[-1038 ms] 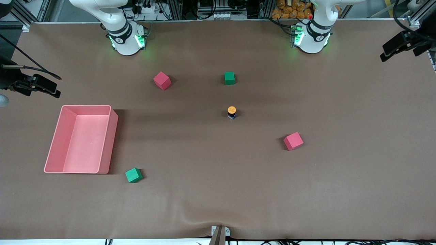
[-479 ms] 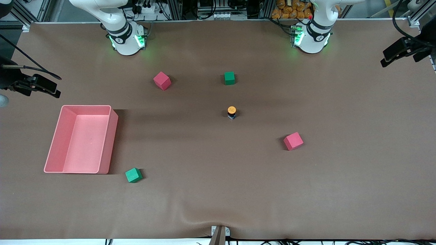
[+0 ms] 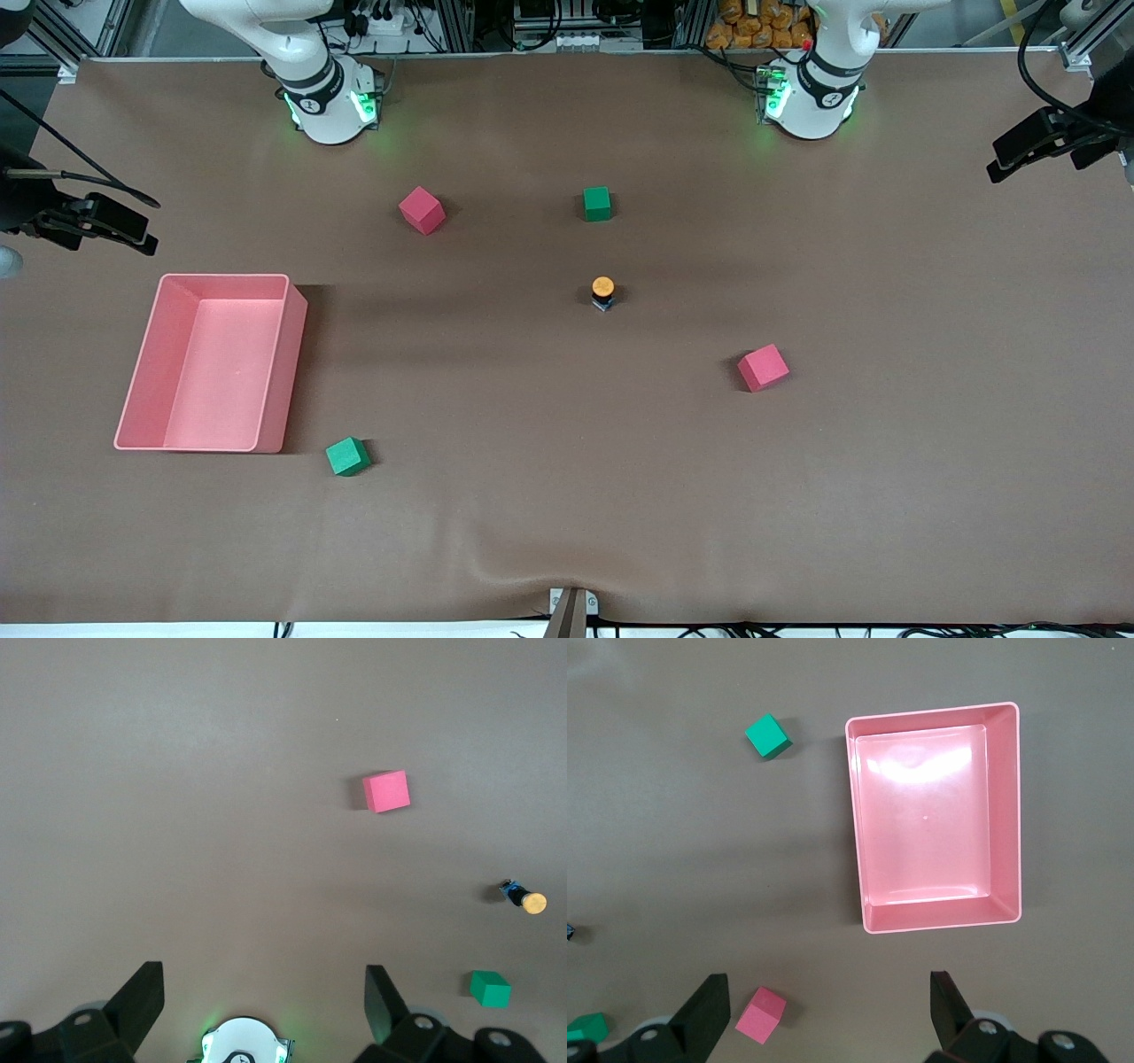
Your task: Place and upright button with both arms
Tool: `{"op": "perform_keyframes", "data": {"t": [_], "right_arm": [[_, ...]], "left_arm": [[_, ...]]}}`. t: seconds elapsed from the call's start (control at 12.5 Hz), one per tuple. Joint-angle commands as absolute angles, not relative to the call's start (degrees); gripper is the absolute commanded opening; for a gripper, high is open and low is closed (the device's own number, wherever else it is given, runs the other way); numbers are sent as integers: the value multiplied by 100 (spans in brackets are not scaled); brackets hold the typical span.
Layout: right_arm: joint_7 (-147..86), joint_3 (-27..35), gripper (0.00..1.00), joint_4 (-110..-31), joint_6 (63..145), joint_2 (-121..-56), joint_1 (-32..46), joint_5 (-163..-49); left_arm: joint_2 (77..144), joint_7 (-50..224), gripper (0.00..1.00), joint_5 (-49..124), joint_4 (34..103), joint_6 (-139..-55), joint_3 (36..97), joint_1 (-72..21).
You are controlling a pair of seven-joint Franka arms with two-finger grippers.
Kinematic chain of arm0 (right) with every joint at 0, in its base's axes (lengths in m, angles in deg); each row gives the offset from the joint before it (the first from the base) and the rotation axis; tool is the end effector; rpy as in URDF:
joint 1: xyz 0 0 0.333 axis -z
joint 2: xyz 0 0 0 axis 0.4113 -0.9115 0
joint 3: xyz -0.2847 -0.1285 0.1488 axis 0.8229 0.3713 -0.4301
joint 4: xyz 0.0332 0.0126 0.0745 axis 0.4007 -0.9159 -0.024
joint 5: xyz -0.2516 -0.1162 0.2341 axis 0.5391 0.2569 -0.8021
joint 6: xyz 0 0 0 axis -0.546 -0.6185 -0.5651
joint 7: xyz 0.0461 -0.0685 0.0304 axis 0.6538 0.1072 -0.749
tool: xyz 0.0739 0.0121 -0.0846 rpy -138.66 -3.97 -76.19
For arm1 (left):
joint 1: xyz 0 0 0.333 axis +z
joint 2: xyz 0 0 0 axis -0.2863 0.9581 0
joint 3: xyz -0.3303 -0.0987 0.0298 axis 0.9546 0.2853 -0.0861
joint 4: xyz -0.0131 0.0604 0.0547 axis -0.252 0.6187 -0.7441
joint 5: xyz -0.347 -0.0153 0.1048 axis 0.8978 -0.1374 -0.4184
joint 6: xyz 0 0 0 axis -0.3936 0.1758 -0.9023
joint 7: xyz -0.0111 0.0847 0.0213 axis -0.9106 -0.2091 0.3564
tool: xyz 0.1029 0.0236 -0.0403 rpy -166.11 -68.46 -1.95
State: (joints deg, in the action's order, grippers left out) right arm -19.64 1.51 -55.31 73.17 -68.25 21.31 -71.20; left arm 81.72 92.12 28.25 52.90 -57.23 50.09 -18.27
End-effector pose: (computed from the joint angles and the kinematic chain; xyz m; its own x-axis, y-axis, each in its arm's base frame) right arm 0.5361 0.0057 0.6578 0.9940 -0.0986 -0.0469 -0.1002 -0.9944 -0.0334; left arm 0.4784 -0.0287 0.7024 0.9876 0.1460 -0.0573 0.1452 -0.9893 -0.0170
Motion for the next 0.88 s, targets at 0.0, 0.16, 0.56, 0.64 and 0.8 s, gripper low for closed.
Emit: {"op": "perform_keyframes", "data": {"t": [0.0,0.16,0.56,0.64,0.8], "right_arm": [[-1906,164,100,-5448,7260,-6839,2130,-7094],[-1897,173,100,-5448,7243,-6839,2174,-7085],[-1888,208,100,-5448,6690,-6778,2217,-6724],[-1879,208,100,-5448,6680,-6778,2340,-6742],[-1870,199,100,-5448,6715,-6778,2551,-6830]], "left_arm": [[8207,8725,100,2843,5318,-5897,4955,-1866],[8278,8409,100,2800,5310,-6038,4824,-1866],[8348,8397,100,2800,5301,-6066,4524,-1918],[8348,8406,100,2791,5309,-6066,4524,-1927],[8339,8354,100,2791,5310,-6066,4524,-1936]]}}
